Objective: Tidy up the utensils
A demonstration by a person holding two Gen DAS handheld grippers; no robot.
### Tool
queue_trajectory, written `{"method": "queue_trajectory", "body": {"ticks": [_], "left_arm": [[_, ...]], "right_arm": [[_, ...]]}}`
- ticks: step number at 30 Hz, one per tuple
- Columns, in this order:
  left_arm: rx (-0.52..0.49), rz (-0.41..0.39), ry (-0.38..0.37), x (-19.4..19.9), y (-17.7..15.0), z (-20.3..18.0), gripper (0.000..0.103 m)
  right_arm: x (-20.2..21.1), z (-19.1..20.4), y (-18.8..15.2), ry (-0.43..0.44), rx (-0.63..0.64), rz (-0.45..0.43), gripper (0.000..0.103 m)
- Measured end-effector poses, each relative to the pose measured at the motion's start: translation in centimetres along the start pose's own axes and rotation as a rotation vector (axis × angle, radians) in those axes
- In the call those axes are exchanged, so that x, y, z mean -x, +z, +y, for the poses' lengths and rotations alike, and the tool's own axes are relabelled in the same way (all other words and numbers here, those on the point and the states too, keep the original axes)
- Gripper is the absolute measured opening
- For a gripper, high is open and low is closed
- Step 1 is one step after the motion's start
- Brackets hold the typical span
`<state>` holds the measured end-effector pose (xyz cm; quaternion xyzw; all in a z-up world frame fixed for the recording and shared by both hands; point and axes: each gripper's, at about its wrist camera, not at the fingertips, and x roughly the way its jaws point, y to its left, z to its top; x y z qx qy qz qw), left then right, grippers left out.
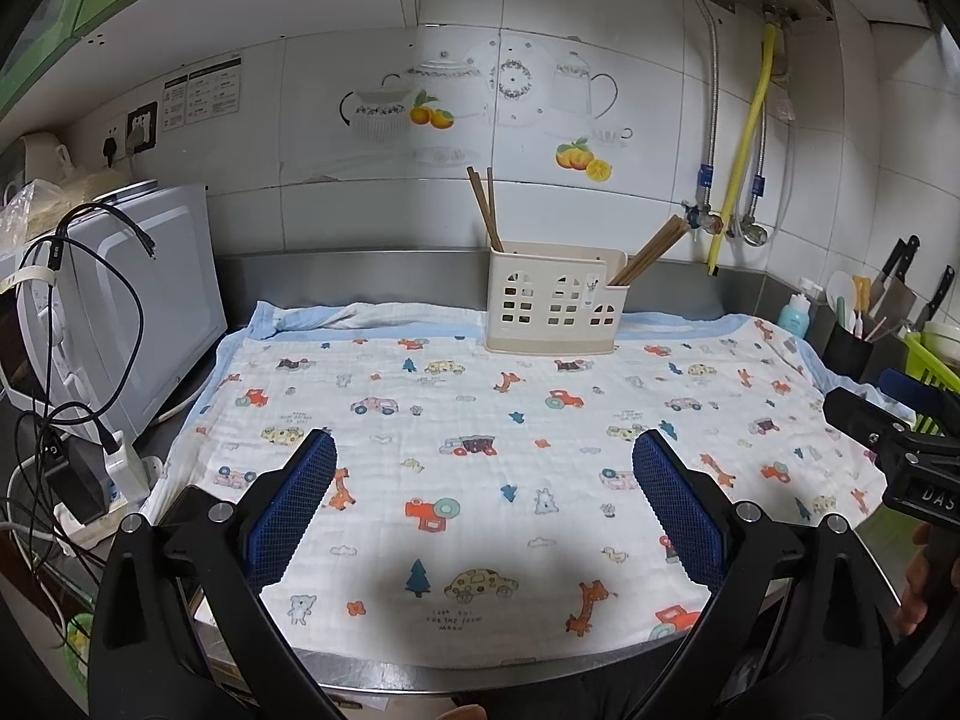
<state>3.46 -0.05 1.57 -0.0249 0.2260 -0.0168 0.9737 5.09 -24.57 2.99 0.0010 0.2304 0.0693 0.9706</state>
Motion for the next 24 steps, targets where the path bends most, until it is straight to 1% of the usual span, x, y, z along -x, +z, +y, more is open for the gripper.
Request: {"method": "queue_trajectory", "body": {"ticks": [15, 24], "left_arm": [[-0.001, 0.014, 0.004, 0.1, -1.0, 0.0, 0.098], [-0.005, 0.022, 0.005, -0.1, -1.3, 0.0, 0.098]], "right_arm": [[-0.2, 0.1, -1.0, 0.022, -0.008, 0.024, 0.096], [-0.4, 0.0, -1.3, 0.021, -0.007, 0.032, 0.096]]}}
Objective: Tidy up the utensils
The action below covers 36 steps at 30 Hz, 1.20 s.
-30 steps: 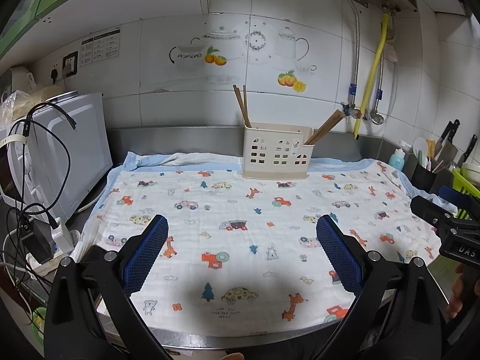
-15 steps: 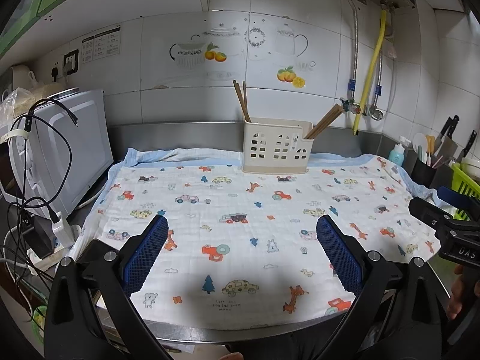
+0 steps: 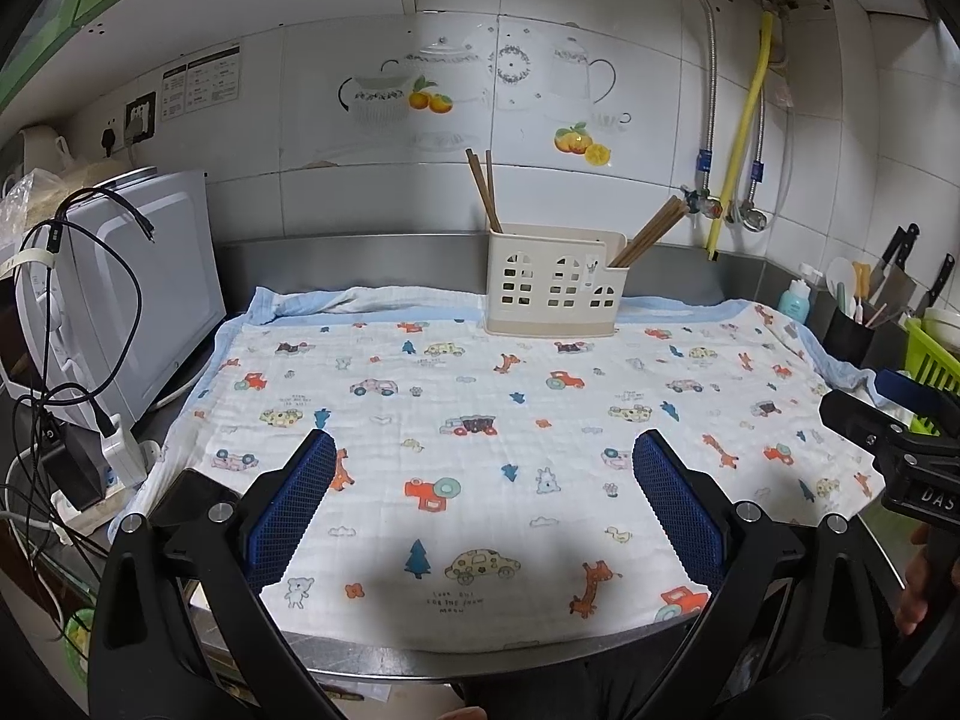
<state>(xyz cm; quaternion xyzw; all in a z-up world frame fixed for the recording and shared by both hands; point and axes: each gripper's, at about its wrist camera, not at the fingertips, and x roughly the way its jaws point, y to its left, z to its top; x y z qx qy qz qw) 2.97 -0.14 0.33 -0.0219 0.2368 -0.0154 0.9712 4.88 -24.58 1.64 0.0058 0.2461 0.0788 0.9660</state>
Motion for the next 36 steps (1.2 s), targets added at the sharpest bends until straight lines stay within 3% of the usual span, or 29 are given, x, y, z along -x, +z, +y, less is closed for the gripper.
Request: {"method": "queue_trajectory", "body": {"ticks": [36], "left_arm": [[0.003, 0.002, 0.006, -0.06, -0.08, -0.05, 0.098]], "right_arm": [[-0.20, 0.16, -0.20, 0.007, 0.000, 0.002, 0.096]]}}
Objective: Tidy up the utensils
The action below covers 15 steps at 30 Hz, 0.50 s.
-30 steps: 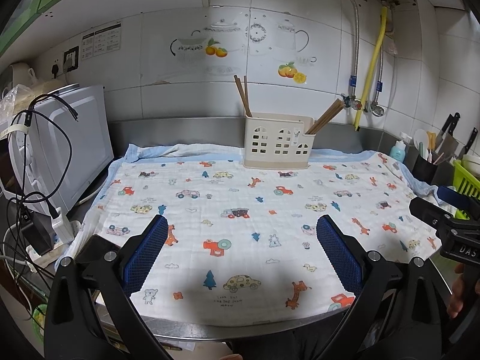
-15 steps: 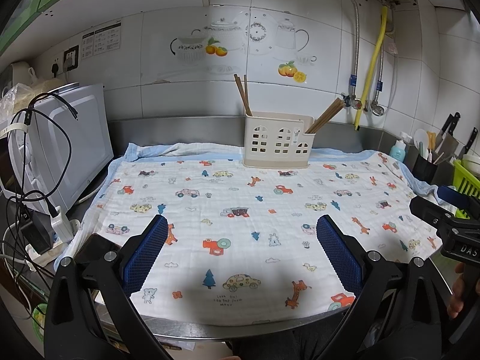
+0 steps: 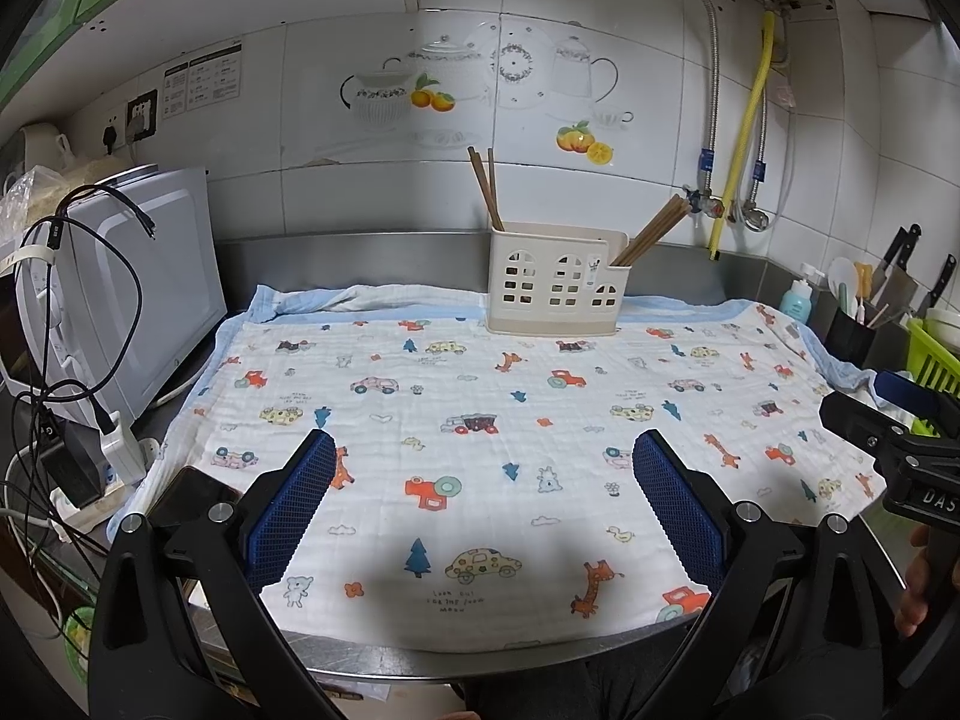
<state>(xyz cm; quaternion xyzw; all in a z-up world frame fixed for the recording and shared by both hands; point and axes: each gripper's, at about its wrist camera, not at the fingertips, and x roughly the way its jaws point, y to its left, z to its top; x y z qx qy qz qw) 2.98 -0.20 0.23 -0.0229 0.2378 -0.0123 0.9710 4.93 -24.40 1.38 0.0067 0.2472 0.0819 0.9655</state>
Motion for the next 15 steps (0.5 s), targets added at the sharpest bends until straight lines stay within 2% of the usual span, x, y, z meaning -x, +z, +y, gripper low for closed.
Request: {"method": "queue_trajectory", "body": {"ticks": [15], "left_arm": [[0.000, 0.003, 0.000, -0.18, 0.02, -0.02, 0.098]], "right_arm": [[-0.06, 0.12, -0.09, 0.004, -0.001, 0.001, 0.096]]}}
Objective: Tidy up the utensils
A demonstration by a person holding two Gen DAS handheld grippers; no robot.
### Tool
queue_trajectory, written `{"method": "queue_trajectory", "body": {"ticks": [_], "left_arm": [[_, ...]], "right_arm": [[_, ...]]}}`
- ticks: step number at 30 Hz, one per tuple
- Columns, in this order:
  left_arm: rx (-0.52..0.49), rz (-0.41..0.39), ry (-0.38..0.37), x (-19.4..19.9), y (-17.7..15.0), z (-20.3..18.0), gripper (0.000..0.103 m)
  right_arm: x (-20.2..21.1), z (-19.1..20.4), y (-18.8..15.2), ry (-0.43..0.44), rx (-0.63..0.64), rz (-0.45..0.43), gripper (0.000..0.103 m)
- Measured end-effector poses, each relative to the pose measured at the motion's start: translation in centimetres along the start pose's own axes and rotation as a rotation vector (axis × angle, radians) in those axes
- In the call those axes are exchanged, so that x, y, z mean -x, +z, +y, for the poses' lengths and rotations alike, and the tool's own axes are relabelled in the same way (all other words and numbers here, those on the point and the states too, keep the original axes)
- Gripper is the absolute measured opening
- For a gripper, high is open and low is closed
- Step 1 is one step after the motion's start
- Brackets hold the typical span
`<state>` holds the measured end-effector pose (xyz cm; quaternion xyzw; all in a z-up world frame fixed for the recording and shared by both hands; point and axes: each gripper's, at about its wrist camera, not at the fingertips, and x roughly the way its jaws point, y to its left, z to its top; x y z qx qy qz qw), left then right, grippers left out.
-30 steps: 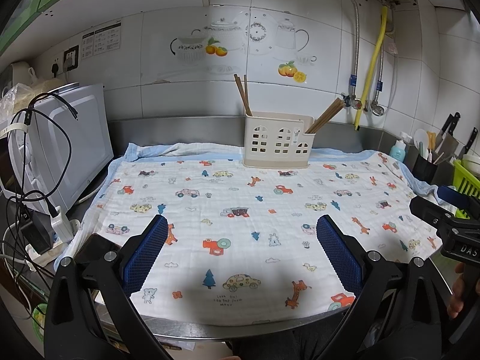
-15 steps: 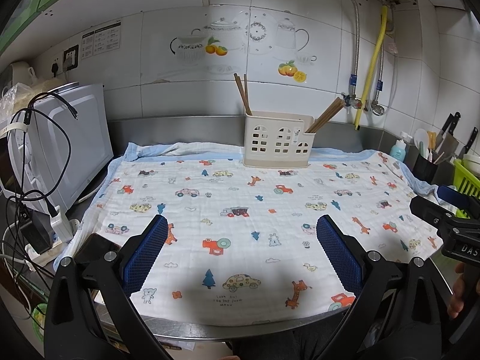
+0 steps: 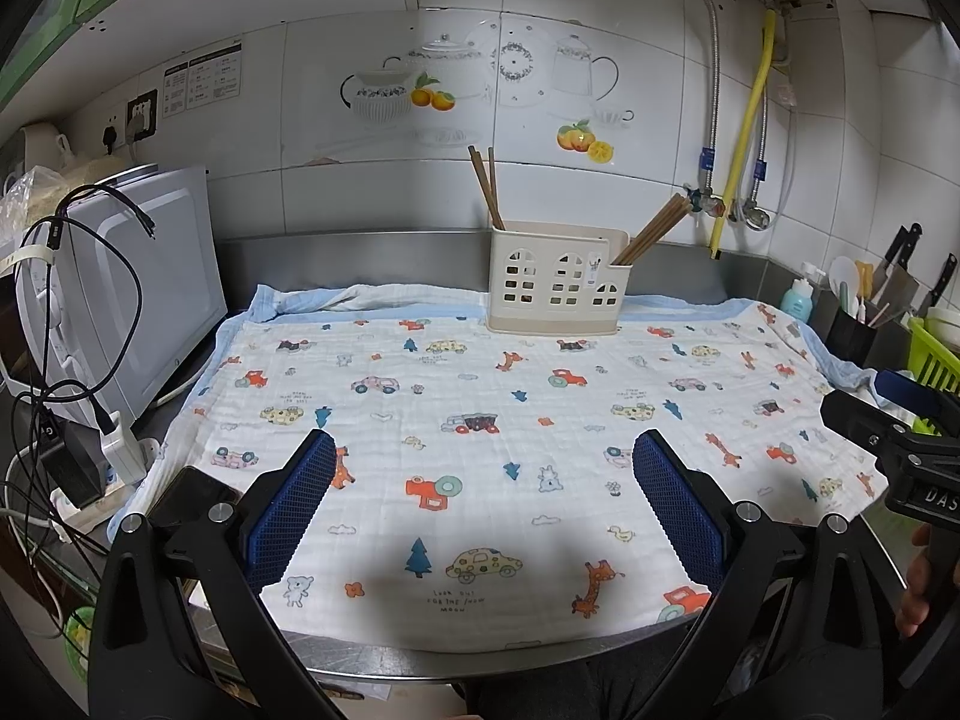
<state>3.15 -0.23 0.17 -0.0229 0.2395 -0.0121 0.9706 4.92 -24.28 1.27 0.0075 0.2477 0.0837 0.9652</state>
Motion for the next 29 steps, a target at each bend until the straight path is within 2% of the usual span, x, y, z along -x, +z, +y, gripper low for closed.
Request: {"method": "queue_trajectory", "body": {"ticks": [29], "left_arm": [[-0.003, -0.005, -0.004, 0.08, -0.07, -0.16, 0.098]], "right_arm": [[-0.07, 0.33, 0.00, 0.005, -0.003, 0.000, 0.096]]}}
